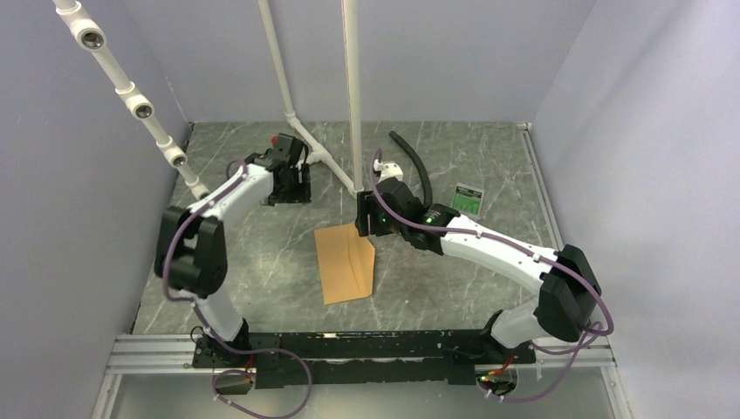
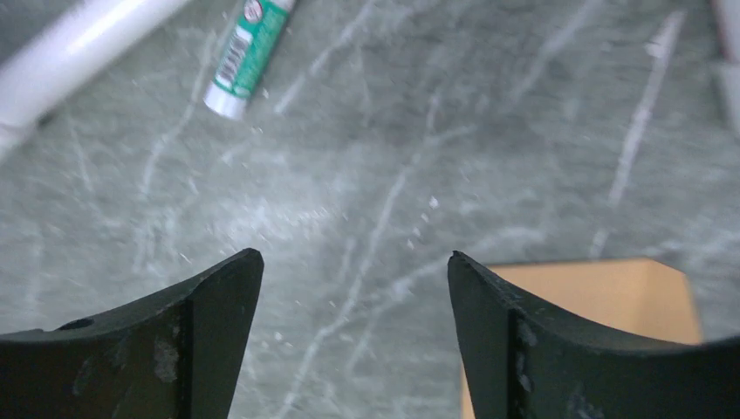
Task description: Place the letter into the envelope and seal it
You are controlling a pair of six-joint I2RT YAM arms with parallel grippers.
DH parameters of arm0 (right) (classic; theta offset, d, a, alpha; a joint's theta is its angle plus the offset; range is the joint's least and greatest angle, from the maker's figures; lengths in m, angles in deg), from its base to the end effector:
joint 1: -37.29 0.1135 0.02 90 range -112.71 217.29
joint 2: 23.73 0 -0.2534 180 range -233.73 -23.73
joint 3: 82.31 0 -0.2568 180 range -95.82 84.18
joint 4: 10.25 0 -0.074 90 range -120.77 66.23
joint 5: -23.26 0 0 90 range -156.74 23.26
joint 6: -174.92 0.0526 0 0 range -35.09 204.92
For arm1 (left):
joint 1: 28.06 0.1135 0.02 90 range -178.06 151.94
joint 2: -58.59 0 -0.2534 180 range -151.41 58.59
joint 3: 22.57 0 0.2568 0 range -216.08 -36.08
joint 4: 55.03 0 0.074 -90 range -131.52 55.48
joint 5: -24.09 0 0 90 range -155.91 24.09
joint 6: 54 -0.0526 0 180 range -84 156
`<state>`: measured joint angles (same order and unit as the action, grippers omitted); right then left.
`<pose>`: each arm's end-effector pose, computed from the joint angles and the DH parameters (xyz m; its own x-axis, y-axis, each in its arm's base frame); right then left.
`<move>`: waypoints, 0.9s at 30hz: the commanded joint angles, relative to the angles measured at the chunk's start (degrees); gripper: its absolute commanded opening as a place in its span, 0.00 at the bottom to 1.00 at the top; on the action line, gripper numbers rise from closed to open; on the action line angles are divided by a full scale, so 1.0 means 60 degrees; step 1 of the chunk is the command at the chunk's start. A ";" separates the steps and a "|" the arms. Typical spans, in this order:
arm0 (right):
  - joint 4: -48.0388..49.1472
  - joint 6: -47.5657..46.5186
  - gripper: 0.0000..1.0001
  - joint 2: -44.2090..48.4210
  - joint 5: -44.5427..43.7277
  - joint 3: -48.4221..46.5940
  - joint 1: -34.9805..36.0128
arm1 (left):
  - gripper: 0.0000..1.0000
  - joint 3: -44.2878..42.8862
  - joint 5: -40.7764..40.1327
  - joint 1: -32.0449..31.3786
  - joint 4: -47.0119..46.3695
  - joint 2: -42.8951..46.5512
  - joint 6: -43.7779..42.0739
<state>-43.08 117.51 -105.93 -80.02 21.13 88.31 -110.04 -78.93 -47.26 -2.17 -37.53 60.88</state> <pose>0.2228 0.2561 0.2614 -0.6763 -0.0024 -0.7366 -0.3314 0.8941 0.3013 0.3445 -0.1074 0.2168 -0.8451 -0.1398 -0.5160 -0.1506 0.9884 -0.0211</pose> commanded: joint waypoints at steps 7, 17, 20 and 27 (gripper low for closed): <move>0.0026 -0.1010 0.63 0.0814 0.0845 0.0700 -0.0790 | 0.78 -0.2378 -0.1730 0.0633 0.0443 -0.3068 -0.2082; -0.0030 -0.0707 0.63 0.0612 0.1107 0.0931 -0.1421 | 0.83 -0.3069 -0.0180 0.1513 0.0282 -0.4038 -0.2374; -0.0106 -0.0657 0.63 0.0365 0.1191 0.0767 -0.1589 | 0.79 -0.3188 0.0313 0.1745 0.0239 -0.4216 -0.2550; 0.0483 -0.0890 0.63 0.0629 0.1620 0.0887 -0.1679 | 0.52 -0.3055 0.1483 0.1991 0.0266 -0.4413 -0.2408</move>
<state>-44.28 113.38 -104.86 -72.39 27.03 78.37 -127.74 -76.07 -35.50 -0.51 -62.45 46.11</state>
